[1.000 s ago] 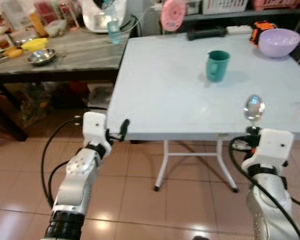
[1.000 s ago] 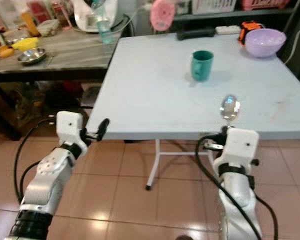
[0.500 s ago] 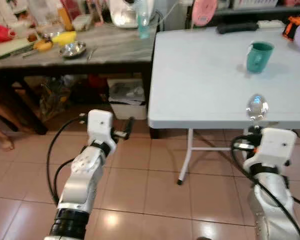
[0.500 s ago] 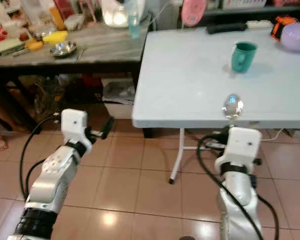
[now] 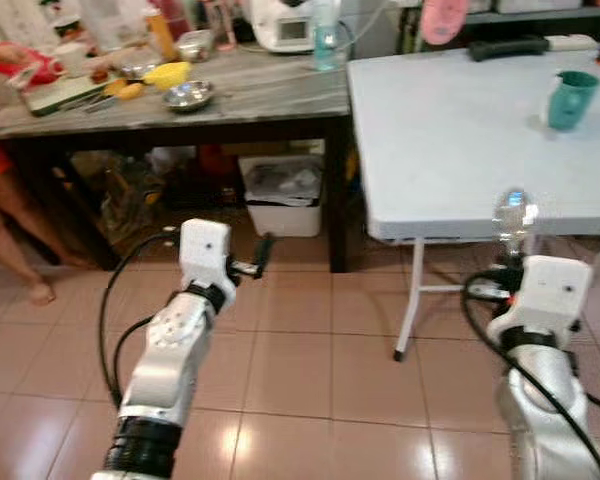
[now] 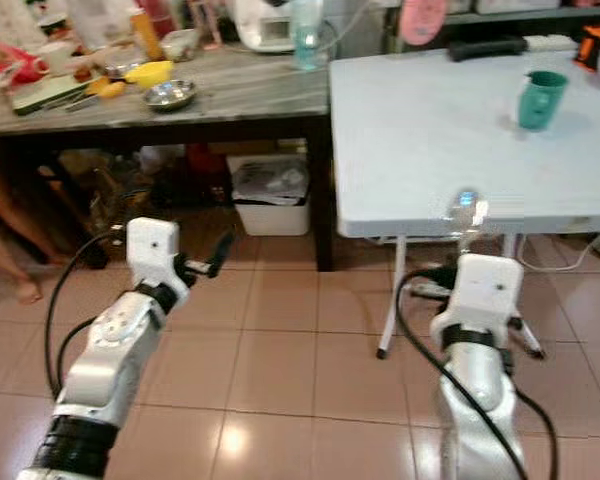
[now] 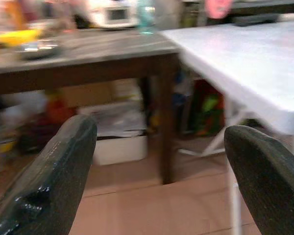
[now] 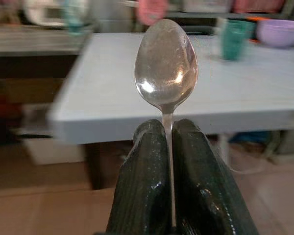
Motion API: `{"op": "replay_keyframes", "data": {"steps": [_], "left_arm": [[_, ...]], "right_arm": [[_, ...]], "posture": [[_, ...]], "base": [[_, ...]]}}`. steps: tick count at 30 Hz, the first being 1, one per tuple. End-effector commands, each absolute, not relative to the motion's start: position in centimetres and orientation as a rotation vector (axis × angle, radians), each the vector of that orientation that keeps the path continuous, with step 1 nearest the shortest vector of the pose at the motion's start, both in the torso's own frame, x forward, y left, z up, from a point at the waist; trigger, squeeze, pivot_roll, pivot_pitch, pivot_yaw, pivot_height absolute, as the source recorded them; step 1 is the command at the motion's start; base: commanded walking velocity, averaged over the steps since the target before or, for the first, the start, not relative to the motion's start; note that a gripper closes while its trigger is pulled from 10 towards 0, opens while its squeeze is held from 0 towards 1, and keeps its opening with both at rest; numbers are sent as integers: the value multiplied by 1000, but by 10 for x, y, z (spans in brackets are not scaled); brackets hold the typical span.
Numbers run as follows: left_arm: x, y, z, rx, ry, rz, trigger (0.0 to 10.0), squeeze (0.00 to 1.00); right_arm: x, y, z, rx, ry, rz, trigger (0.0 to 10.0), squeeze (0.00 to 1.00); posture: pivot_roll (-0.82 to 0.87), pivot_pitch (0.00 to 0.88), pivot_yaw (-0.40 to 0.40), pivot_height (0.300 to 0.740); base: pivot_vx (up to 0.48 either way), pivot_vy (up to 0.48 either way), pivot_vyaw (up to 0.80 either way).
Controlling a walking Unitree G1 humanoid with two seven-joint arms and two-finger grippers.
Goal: Setting the table
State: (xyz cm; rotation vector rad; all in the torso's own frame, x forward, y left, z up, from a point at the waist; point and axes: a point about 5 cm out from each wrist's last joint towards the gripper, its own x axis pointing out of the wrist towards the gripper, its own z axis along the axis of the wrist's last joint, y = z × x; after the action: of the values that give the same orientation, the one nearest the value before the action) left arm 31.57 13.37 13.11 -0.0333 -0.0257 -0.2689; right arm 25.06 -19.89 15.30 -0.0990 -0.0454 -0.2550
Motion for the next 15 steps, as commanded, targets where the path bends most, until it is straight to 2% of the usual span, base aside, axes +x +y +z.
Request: {"op": "replay_keyframes", "data": {"steps": [1,15], "left_arm": [[316,128,133,-47,-30,-292,10000,0],[315,123,134,-38,-38,-323,10000,0]], "right_arm": [[250,-204,158,-103,-71,-272,10000,0],[252,-202,157,-101,-70,-268,10000,0]], "posture": [[-210,50,120,740],[-209,48,120,740]], "base": [[0,0,0],[0,0,0]]}}
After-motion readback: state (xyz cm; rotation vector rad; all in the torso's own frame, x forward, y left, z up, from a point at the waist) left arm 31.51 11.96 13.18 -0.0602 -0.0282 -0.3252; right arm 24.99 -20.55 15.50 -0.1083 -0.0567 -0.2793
